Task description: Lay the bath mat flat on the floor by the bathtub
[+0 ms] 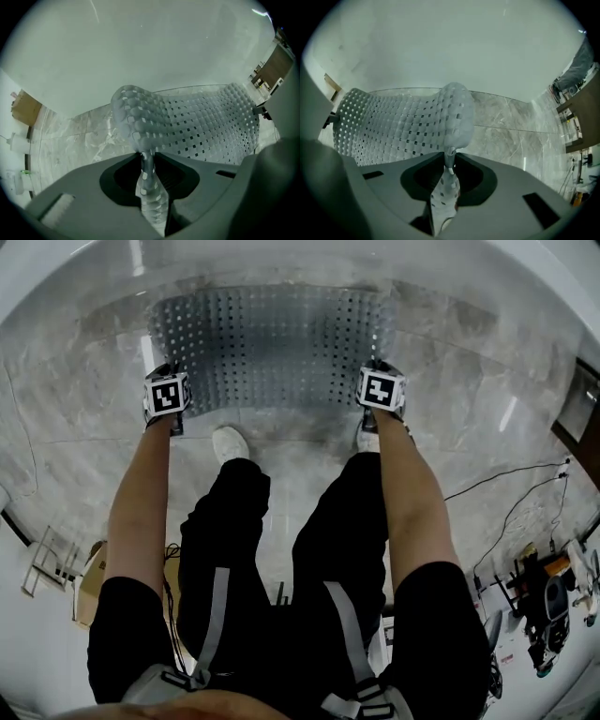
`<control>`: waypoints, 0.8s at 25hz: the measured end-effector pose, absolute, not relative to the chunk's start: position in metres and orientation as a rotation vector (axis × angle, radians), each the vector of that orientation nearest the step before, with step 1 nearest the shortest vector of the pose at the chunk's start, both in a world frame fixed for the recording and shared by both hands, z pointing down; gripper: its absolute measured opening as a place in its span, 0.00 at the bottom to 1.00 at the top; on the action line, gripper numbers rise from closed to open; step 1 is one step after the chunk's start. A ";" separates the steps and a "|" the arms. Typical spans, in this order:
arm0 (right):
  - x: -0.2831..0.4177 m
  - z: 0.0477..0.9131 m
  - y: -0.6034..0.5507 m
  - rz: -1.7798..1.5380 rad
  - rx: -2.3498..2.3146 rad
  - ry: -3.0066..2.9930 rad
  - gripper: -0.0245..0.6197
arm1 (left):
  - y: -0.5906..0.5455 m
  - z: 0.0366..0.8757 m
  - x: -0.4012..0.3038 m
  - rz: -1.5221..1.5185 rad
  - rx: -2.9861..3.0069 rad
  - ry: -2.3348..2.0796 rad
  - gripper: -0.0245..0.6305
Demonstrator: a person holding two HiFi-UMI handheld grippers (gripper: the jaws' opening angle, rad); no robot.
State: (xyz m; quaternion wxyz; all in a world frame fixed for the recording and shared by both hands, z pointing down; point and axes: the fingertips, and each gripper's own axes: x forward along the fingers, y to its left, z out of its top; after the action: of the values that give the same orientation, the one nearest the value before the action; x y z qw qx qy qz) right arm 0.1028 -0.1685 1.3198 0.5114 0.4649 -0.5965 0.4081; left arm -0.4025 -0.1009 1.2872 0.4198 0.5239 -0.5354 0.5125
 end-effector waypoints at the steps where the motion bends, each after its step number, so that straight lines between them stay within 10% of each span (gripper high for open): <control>1: 0.104 1.328 -0.168 0.980 1.097 -1.434 0.15 | -0.100 1.294 -0.403 1.280 1.313 -1.336 0.18; 4: 0.110 1.351 -0.164 1.037 1.034 -1.385 0.19 | -0.098 1.313 -0.405 1.212 1.307 -1.293 0.19; 6: 0.124 1.352 -0.155 1.070 1.012 -1.274 0.42 | -0.103 1.313 -0.410 1.163 1.289 -1.300 0.35; 14: 0.080 1.261 -0.175 0.976 0.997 -1.565 0.42 | -0.097 1.239 -0.377 1.169 1.320 -1.355 0.40; 16: 0.068 1.221 -0.179 0.950 0.998 -1.619 0.31 | -0.098 1.207 -0.355 1.130 1.378 -1.358 0.38; 18: 0.062 1.175 -0.182 0.933 1.002 -1.661 0.05 | -0.107 1.160 -0.337 1.046 1.414 -1.424 0.13; 20: 0.046 1.117 -0.188 0.908 0.974 -1.775 0.05 | -0.121 1.100 -0.320 0.873 1.437 -1.503 0.04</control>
State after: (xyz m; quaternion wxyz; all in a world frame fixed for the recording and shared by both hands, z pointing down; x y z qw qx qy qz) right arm 0.0462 -0.1881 1.1166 0.4452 0.3931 -0.7163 0.3663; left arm -0.3204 -0.1213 1.1004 0.4289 0.5755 -0.6021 0.3498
